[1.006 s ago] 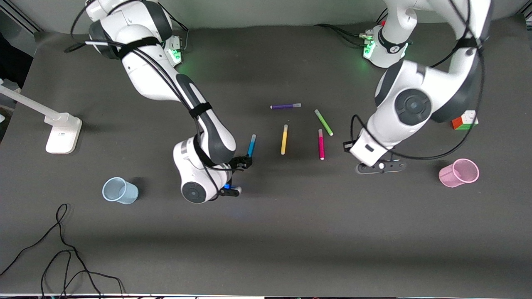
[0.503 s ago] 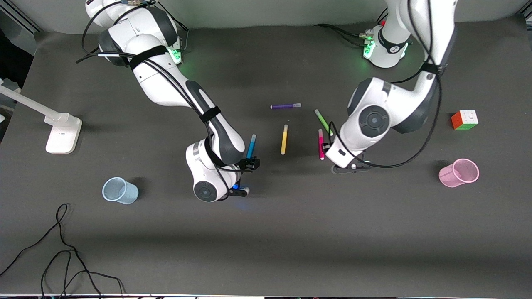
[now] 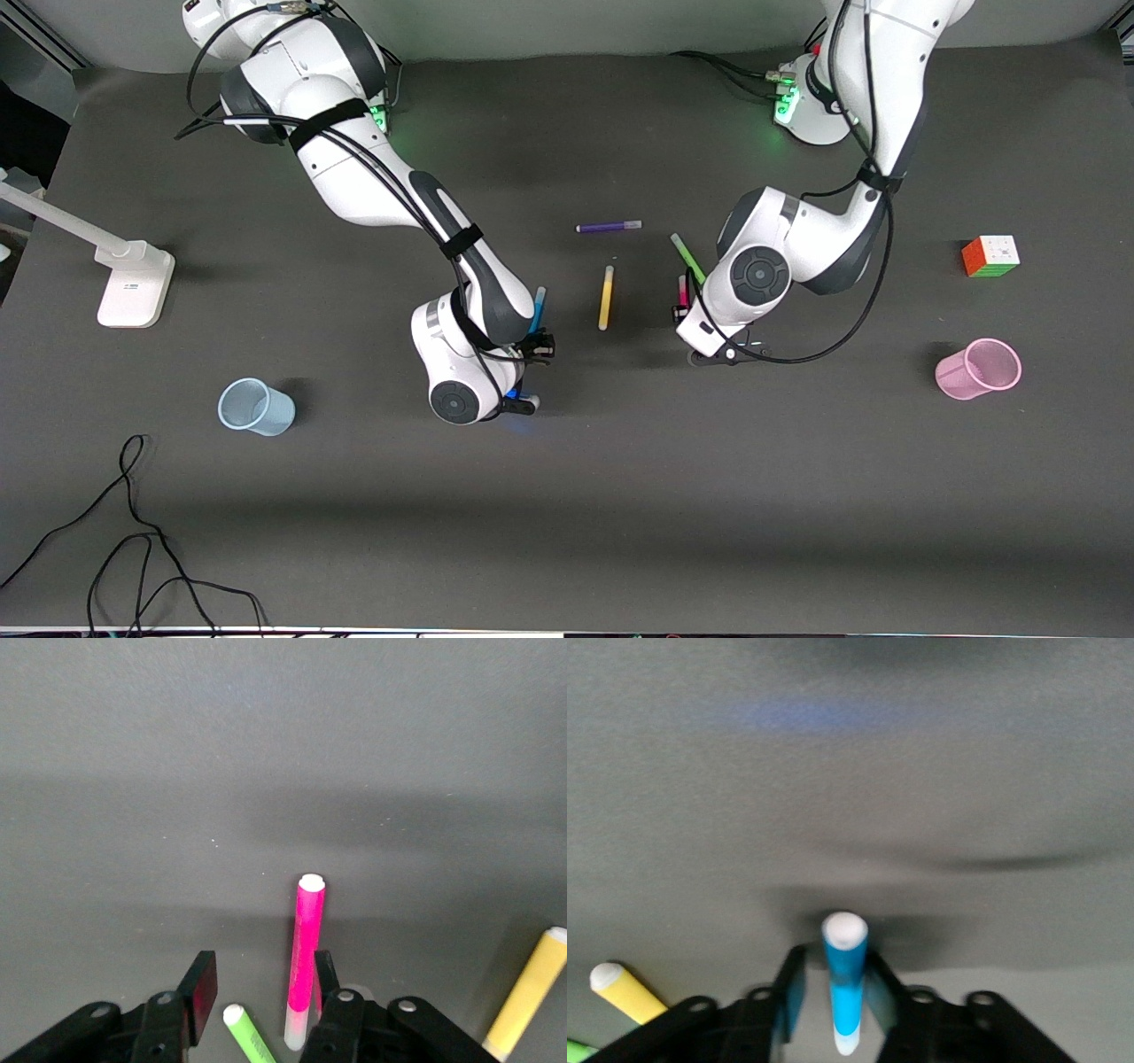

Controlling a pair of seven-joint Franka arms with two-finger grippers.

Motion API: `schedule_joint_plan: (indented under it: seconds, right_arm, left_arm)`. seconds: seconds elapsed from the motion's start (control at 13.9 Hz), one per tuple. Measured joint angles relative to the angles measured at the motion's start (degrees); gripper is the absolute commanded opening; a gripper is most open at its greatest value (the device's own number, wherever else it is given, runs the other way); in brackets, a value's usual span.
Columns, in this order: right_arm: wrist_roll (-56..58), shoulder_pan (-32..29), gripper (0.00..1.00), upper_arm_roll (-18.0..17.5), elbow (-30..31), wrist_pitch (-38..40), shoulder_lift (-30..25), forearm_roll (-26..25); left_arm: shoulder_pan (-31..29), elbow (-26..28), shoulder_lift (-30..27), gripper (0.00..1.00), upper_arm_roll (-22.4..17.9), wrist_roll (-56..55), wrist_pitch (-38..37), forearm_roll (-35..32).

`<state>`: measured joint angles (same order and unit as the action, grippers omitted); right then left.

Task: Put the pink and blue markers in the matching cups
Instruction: 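Grasp the blue marker with the right gripper while the left gripper grasps the pink, then carry the blue marker to the blue cup while the left gripper carries pink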

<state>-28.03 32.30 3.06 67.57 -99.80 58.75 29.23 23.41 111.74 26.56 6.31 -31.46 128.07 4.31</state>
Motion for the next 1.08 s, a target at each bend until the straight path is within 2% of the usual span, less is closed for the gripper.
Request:
schedule_joint_plan:
  seconds: [0.36, 0.65, 0.86, 1.08]
  right_arm:
    - [-2.0, 0.0, 0.00, 0.6, -1.0, -0.2, 0.0, 0.0]
    - [-8.2, -0.2, 0.00, 4.5, -5.3, -0.4, -1.5, -2.9]
    - [-9.0, -0.1, 0.00, 11.3, -6.2, -0.3, -6.4, -4.7]
    - [-9.1, -0.4, 0.00, 18.0, -5.9, 0.1, -11.5, -12.2]
  left_arm:
    - [1.5, 1.9, 3.8, 0.53, 0.1, 0.0, 7.6, 0.0]
    - [2.7, 3.2, 4.2, 0.52, 0.1, -0.4, 9.9, 0.0]
    - [2.9, 3.3, 4.2, 0.52, 0.1, -0.5, 9.9, 0.0]
    - [3.1, 4.3, 3.7, 0.52, 0.1, -0.6, 9.8, 0.0]
